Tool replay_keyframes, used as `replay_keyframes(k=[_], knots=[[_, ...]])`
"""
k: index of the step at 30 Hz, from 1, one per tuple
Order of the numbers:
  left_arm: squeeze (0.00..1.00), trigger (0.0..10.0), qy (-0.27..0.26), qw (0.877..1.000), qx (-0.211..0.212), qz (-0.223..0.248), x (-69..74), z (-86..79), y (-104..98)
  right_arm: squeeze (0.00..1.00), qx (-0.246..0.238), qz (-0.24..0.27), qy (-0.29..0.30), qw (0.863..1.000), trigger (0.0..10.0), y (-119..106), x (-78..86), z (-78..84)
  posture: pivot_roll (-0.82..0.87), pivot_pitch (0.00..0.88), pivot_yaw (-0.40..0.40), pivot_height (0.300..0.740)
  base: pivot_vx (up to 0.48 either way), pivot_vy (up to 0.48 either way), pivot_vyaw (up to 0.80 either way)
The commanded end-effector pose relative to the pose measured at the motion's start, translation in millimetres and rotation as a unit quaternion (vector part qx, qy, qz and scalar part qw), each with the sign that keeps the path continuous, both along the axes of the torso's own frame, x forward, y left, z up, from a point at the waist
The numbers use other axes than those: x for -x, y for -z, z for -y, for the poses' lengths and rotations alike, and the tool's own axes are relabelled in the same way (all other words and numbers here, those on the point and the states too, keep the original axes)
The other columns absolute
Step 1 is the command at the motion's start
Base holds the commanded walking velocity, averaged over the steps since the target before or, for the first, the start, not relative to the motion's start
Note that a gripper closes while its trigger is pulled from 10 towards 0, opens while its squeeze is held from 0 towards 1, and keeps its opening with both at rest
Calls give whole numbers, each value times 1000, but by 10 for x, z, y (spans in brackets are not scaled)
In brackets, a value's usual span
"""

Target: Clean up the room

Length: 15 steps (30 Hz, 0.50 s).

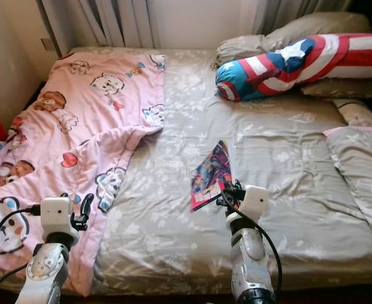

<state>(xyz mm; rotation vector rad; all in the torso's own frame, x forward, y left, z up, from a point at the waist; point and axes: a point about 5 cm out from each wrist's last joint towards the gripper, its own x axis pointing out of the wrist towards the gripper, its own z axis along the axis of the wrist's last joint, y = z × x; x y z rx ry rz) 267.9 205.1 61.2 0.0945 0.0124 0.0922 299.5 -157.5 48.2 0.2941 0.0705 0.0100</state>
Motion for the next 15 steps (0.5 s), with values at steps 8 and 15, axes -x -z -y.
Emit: replay_keyframes(k=[8, 15], knots=[[0, 10000, -5, 1000, -5, -4, 10, -36, 5, 0, -1, 13, 7, 1000, 10000, -44, -11, 9, 37, 162, -43, 740, 0, -273, 0], [0, 10000, -5, 1000, -5, -4, 9, -35, 1, 0, -1, 12, 8, 1000, 10000, -45, -12, 10, 38, 163, -44, 740, 0, -275, 0]])
